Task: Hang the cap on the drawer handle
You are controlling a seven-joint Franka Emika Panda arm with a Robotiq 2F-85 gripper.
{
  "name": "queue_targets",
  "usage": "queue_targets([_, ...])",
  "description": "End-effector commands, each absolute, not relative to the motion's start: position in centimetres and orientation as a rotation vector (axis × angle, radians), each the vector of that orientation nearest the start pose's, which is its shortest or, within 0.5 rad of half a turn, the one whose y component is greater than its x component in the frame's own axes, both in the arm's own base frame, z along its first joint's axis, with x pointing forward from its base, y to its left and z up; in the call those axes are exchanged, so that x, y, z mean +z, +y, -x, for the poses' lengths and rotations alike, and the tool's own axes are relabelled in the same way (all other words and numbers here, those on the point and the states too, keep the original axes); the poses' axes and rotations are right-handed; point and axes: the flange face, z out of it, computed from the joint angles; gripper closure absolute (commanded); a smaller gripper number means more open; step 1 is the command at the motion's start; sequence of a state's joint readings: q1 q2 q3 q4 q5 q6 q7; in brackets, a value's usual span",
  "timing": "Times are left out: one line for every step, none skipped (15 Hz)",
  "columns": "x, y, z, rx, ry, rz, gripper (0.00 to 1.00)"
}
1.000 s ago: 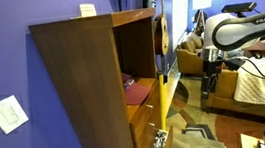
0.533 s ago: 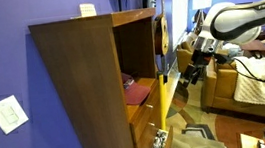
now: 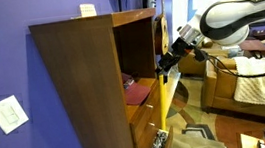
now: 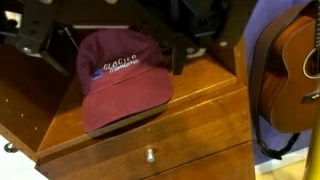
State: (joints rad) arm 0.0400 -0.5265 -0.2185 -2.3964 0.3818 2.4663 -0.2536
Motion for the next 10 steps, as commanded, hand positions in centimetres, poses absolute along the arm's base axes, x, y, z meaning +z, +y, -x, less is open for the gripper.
queue_targets([57.07, -8.64, -43.70, -0.913, 0.187, 2.693, 0.00])
queue_targets([57.11, -8.34, -44.15, -0.913, 0.178, 2.696, 0.00])
queue_targets([57.05, -8.32, -44.26, -0.911, 0.178, 2.698, 0.00])
queue_targets([57.07, -8.38, -44.24, -0.912, 0.180, 2.697, 0.00])
queue_targets([57.16, -8.45, -44.18, -0.915, 0.182, 2.696, 0.00])
queue_targets([57.21, -8.53, -44.14, -0.917, 0.184, 2.696, 0.00])
queue_targets([57.21, -8.55, -44.13, -0.917, 0.184, 2.696, 0.00])
queue_targets([57.22, -8.55, -44.13, -0.917, 0.184, 2.696, 0.00])
queue_targets([57.12, -8.11, -44.18, -0.930, 0.171, 2.696, 0.00])
queue_targets([56.99, -7.92, -44.44, -0.935, 0.158, 2.704, 0.00])
